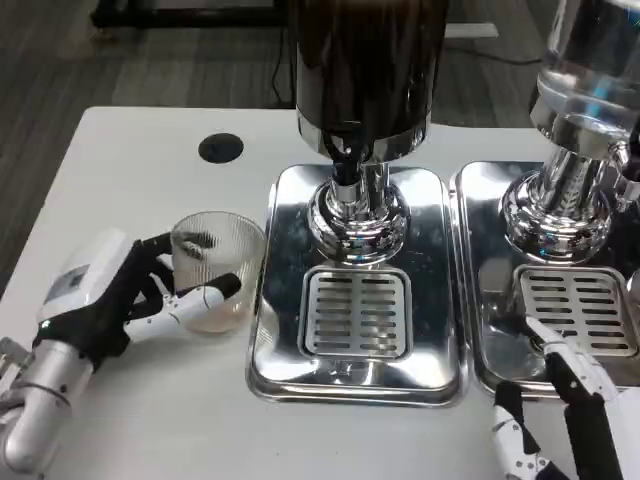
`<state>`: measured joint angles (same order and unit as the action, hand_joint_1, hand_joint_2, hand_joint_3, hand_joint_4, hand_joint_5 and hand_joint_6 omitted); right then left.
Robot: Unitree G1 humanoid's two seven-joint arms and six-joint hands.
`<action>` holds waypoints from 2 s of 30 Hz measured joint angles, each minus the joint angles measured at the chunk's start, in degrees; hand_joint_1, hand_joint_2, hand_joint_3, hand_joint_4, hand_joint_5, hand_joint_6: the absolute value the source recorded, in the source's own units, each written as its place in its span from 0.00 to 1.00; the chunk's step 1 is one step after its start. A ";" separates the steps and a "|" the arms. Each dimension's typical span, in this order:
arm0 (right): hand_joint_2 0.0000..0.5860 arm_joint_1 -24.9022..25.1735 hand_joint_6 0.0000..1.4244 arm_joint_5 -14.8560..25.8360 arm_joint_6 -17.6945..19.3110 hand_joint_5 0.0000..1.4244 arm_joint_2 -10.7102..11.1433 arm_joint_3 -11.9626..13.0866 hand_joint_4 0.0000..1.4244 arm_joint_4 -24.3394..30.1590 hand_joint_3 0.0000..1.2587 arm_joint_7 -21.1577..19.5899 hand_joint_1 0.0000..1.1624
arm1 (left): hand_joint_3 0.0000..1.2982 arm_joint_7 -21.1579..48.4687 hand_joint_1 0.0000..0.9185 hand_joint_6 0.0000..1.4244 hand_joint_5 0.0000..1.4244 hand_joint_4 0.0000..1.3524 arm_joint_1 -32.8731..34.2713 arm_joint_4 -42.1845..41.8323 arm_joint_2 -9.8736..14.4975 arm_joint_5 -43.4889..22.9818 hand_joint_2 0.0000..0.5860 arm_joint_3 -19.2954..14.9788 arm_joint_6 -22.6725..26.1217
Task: Grasp the cup under the faucet to collect the drink, then remove the cup.
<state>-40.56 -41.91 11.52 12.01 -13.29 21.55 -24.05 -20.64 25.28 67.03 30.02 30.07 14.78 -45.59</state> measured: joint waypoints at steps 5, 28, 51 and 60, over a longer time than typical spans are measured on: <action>0.87 -0.09 0.19 0.57 0.50 0.11 -0.01 0.24 0.13 -0.52 0.17 0.11 0.35 | 0.31 -3.31 0.10 0.56 0.47 0.34 -0.22 -0.01 0.00 0.02 0.37 -0.02 -1.75; 0.88 -2.44 0.19 0.37 0.87 0.11 -1.80 0.17 0.14 1.14 0.17 0.03 0.35 | 0.32 -1.39 0.10 0.55 0.46 0.34 0.92 -1.08 -3.92 1.70 0.38 2.29 -6.96; 0.88 -4.11 0.19 -0.47 0.89 0.11 -4.57 -0.49 0.14 1.47 0.17 -0.69 0.36 | 0.28 0.40 0.09 0.34 0.36 0.27 5.73 1.28 -8.55 2.56 0.35 6.68 -3.84; 0.88 -2.15 0.19 -0.42 0.91 0.12 -4.72 -0.73 0.14 0.87 0.17 -0.71 0.36 | 0.21 3.00 0.05 0.24 0.25 0.21 6.75 1.27 -8.21 2.48 0.27 7.00 -3.57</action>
<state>-42.71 -42.33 12.43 7.29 -14.02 22.42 -24.76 -17.64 32.03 68.30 21.81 32.55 21.77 -49.16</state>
